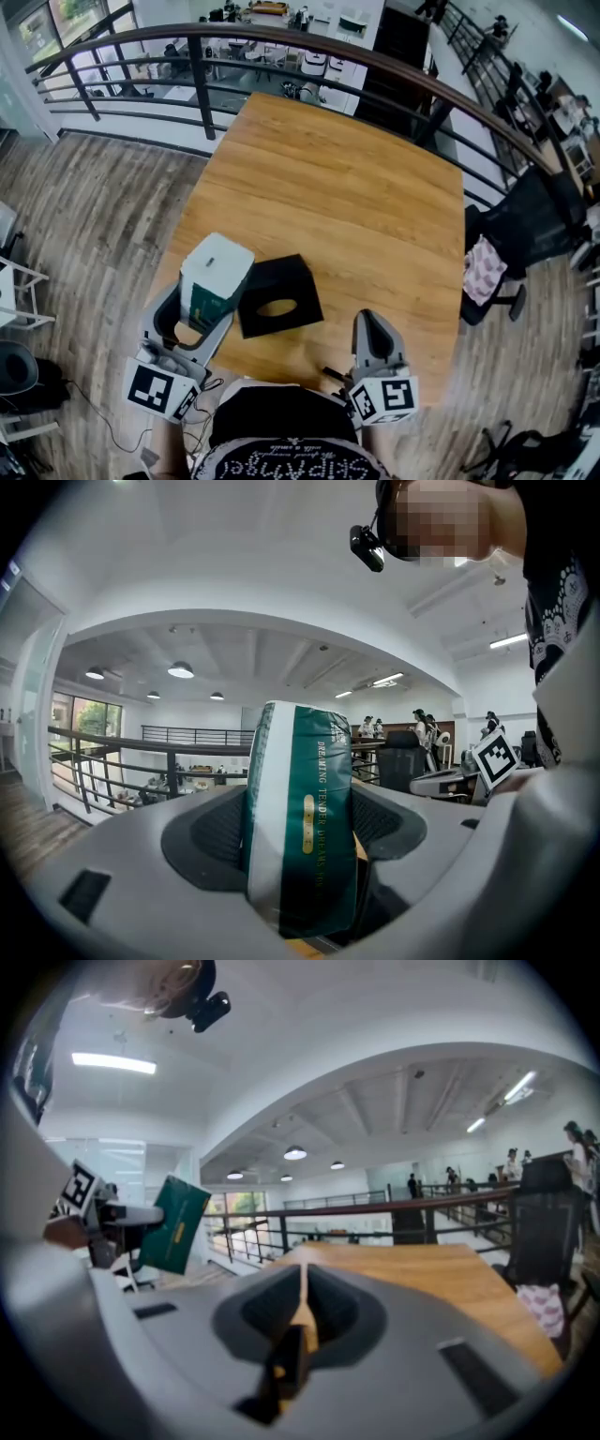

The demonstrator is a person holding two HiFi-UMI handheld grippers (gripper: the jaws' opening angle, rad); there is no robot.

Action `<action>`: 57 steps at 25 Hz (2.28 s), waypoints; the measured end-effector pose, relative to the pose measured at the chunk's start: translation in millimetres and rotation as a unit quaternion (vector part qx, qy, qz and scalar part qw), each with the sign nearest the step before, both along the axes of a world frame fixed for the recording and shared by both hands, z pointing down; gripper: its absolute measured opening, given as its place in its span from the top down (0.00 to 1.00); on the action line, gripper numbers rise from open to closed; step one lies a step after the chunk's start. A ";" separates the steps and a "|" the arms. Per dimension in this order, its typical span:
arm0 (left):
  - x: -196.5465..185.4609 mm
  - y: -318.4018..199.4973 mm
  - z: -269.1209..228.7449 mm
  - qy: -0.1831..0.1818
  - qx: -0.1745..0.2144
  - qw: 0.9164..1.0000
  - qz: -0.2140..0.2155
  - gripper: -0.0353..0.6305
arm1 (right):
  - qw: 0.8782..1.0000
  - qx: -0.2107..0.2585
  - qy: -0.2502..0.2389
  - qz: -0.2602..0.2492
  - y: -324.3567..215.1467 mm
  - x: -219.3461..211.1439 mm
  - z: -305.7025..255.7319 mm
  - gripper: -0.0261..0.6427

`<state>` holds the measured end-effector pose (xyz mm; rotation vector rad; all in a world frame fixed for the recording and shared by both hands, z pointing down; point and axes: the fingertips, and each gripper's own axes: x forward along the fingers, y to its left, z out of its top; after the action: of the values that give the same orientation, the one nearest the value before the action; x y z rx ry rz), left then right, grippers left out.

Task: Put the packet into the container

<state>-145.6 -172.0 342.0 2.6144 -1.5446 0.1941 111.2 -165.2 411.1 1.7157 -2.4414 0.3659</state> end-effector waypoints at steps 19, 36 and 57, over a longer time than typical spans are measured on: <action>52.8 -25.2 44.7 -0.021 -0.077 0.992 0.100 0.41 | 0.996 -0.043 0.002 0.078 33.3 33.9 14.9 0.90; 80.3 -35.6 126.6 -0.007 -0.130 0.986 0.109 0.42 | 0.993 -0.060 0.005 0.104 53.1 52.2 19.2 0.90; 101.9 -29.5 163.0 -0.053 -0.145 0.976 0.151 0.42 | 0.992 -0.046 0.009 0.115 60.1 55.5 7.2 0.90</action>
<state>-43.7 -201.5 505.0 2.6173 -1.0394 0.5475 166.7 -105.1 418.3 1.9555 -2.1805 0.4784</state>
